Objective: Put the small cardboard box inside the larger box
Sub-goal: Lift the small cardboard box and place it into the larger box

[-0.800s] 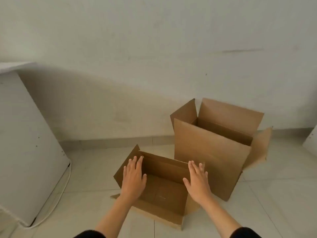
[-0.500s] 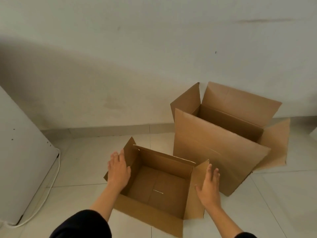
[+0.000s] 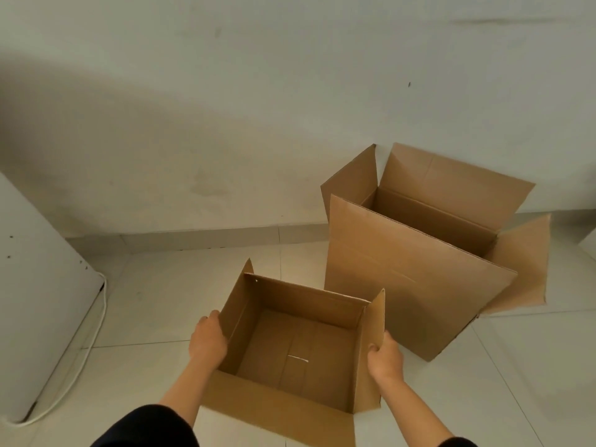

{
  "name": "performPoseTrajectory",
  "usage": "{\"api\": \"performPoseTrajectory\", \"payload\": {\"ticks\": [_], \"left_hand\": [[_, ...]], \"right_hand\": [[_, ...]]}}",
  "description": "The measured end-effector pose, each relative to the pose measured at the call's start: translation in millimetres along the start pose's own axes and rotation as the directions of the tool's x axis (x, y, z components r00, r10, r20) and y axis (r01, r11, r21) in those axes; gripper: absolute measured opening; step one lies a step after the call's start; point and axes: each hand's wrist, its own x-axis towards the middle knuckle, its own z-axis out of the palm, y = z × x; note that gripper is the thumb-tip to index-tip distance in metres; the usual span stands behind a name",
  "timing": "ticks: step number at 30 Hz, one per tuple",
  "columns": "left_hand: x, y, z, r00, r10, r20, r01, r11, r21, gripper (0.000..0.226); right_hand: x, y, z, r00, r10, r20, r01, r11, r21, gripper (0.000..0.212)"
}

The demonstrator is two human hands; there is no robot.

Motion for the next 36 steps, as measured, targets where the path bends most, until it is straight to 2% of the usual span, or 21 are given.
{"api": "performPoseTrajectory", "payload": {"ticks": [4, 12, 21, 29, 36], "left_hand": [[-25.5, -7.1, -20.2, 0.998, 0.021, -0.059, -0.024, 0.999, -0.042, 0.043], [-81.1, 7.6, -103.3, 0.946, 0.074, -0.316, -0.146, 0.967, -0.209, 0.041], [-154.5, 26.7, -194.7, 0.791, 0.015, -0.612, -0.250, 0.921, -0.300, 0.051], [-183.7, 78.0, -245.1, 0.694, 0.058, -0.718, -0.416, 0.846, -0.334, 0.050], [-175.7, 170.6, -252.7, 0.676, 0.224, -0.702, -0.574, 0.757, -0.312, 0.051]], "right_hand": [[-20.4, -12.7, -6.6, 0.999, -0.039, -0.016, 0.039, 0.999, -0.001, 0.046], [-76.1, -78.1, -49.0, 0.972, -0.221, -0.085, 0.228, 0.970, 0.084, 0.047], [-147.1, -139.6, -118.6, 0.876, -0.429, -0.220, 0.469, 0.865, 0.181, 0.048], [-166.2, -170.1, -190.5, 0.784, -0.502, -0.364, 0.598, 0.768, 0.228, 0.048], [-142.2, -163.4, -265.7, 0.749, -0.411, -0.520, 0.593, 0.767, 0.247, 0.048]]}}
